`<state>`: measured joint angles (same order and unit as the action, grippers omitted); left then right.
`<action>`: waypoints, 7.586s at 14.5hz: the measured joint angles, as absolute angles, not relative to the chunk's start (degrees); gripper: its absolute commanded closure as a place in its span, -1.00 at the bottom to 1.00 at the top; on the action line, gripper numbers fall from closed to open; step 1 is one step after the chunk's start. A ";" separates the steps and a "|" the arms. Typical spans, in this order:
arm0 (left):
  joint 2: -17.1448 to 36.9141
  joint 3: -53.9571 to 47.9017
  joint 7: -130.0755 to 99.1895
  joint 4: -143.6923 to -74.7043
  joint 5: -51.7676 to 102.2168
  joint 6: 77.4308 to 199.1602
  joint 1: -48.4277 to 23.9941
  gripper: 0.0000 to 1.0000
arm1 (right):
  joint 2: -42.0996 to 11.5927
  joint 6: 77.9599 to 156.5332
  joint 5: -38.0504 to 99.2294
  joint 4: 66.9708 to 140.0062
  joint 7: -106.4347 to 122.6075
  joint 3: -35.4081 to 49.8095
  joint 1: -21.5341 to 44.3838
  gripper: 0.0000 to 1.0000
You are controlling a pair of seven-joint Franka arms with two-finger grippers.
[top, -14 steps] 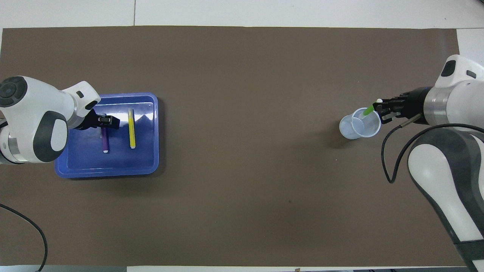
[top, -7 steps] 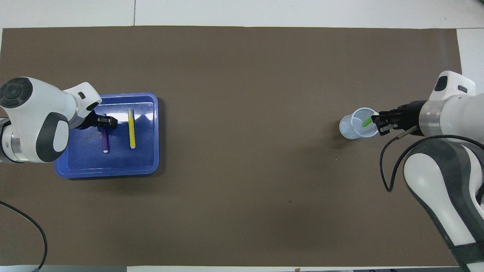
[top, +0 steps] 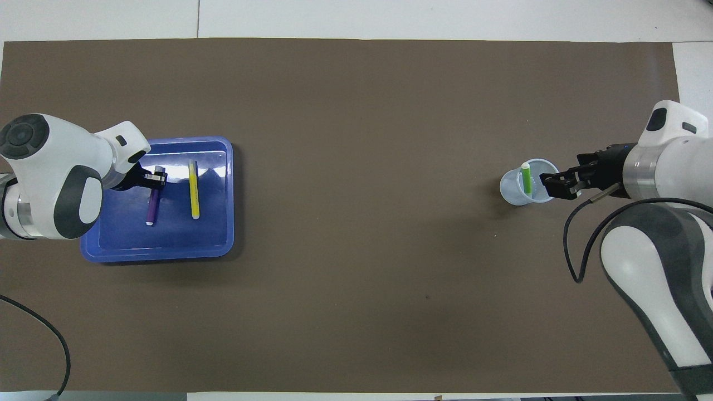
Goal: Transfer and insert pens with both arms
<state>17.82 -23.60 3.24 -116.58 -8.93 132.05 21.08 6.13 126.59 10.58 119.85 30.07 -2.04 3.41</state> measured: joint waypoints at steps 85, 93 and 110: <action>-4.33 -38.20 -90.99 -113.21 53.30 120.07 13.82 -1.00 | 1.80 109.70 28.46 99.04 -16.46 -0.65 18.66 1.00; -4.32 -37.71 -65.05 -113.86 41.90 114.64 19.27 -1.00 | -1.66 104.11 7.97 95.95 16.39 -1.15 6.63 1.00; 13.76 -37.35 -11.11 -117.81 -6.27 123.06 24.46 -1.00 | 0.33 119.99 5.46 116.05 21.43 -0.61 1.37 -0.82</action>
<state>13.76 -37.35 -11.11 -117.81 -6.27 123.06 24.46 0.33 119.99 5.46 116.05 21.43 -0.61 1.37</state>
